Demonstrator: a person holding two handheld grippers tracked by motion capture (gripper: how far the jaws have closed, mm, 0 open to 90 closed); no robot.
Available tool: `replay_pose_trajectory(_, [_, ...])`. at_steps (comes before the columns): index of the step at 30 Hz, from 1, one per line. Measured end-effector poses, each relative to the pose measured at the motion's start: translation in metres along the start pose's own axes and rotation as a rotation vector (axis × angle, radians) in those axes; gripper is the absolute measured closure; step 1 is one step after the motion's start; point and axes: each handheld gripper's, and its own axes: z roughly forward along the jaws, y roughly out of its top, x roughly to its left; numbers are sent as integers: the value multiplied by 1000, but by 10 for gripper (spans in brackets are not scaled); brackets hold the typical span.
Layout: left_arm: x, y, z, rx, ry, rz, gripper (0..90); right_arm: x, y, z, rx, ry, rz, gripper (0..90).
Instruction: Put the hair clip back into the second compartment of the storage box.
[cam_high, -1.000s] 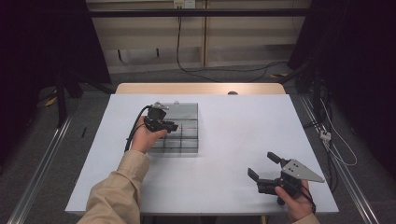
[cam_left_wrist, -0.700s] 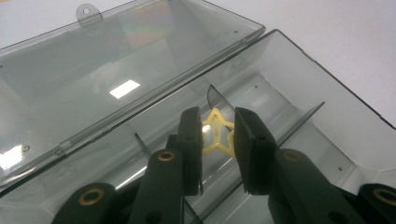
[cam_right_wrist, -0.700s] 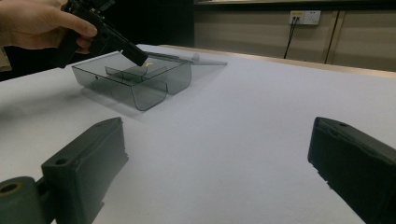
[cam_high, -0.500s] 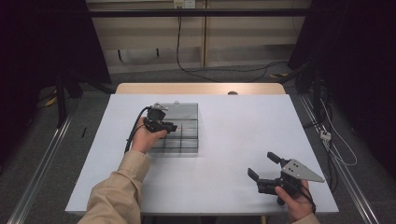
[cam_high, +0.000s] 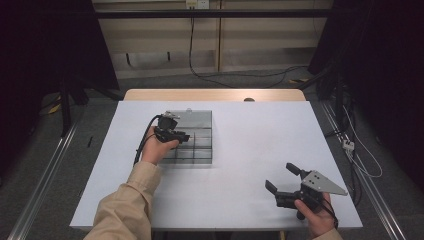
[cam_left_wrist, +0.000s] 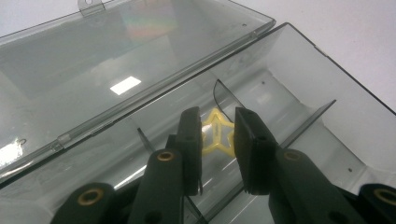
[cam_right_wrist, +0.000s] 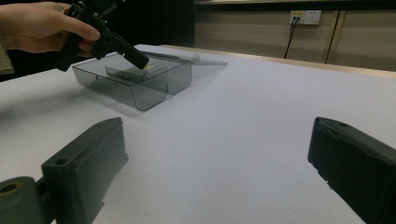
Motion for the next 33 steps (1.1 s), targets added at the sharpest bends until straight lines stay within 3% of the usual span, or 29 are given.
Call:
replay_pose_trajectory(3, [0, 0, 0, -4, -2, -18, 693, 0, 0, 0, 0, 0, 1, 37])
replay_pose_trajectory(10, [-2, 1, -4, -18, -6, -13, 659, 0, 0, 0, 0, -1, 3, 37])
replay_pose_trajectory(21, [-8, 0, -21, -39, -36, -27, 488, 0, 0, 0, 1, -2, 1, 37])
replay_pose_trajectory(23, [-10, 0, -24, -35, -40, -34, 425, 0, 0, 0, 1, -2, 0, 37])
replay_pose_trajectory(27, [-16, -3, -32, -36, -59, 2, 371, 0, 0, 0, 6, 4, 1, 36])
replay_pose_trajectory(33, [-22, -10, -44, -52, -73, 20, 313, 1, 0, 1, 6, 2, 2, 36])
